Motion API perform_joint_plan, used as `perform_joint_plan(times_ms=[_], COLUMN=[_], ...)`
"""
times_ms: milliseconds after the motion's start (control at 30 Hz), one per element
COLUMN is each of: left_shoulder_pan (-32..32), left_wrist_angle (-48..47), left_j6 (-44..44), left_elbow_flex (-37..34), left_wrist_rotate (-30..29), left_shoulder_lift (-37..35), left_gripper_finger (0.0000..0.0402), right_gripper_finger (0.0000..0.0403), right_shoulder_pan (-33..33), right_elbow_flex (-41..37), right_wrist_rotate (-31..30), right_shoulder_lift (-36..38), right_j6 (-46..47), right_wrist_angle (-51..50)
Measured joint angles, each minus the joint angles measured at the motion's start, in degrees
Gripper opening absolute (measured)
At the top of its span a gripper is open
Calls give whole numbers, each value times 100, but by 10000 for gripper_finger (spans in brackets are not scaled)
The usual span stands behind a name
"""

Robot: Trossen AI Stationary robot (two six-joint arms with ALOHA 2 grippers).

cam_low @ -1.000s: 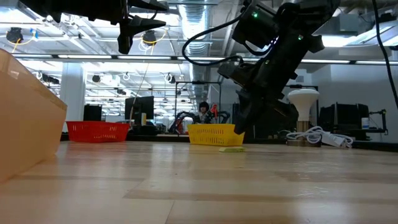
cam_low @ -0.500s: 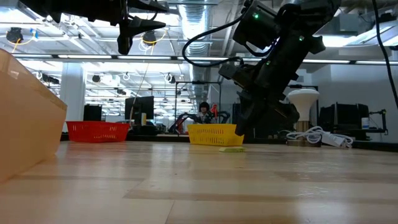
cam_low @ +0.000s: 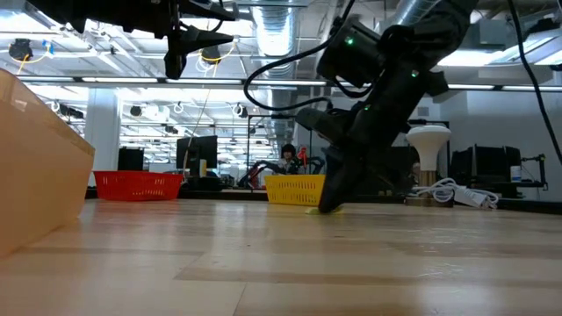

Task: Pick & Place School Supplies
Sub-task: Put the light green eraser into the red bin

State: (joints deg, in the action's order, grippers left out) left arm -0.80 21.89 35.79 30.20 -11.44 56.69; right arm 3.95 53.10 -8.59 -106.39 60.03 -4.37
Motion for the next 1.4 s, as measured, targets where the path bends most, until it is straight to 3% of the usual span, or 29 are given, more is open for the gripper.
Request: perform_joint_plan(times_ms=[500,800,1400], left_shoulder_pan=[0,0,0], left_wrist_angle=[2,2,2], left_j6=[2,2,-101], left_elbow_flex=[0,0,0], left_wrist_rotate=[0,0,-2], left_shoulder_lift=[-2,-2,-2], left_gripper_finger=[133,133,133], right_gripper_finger=[0,0,0], right_shoulder_pan=[119,-64,-253], right_elbow_flex=[-131,-113,-116], right_wrist_rotate=[209,-531,124], right_shoulder_lift=[107,762,352], right_j6=[26,-234,-456], right_wrist_angle=[298,237,199])
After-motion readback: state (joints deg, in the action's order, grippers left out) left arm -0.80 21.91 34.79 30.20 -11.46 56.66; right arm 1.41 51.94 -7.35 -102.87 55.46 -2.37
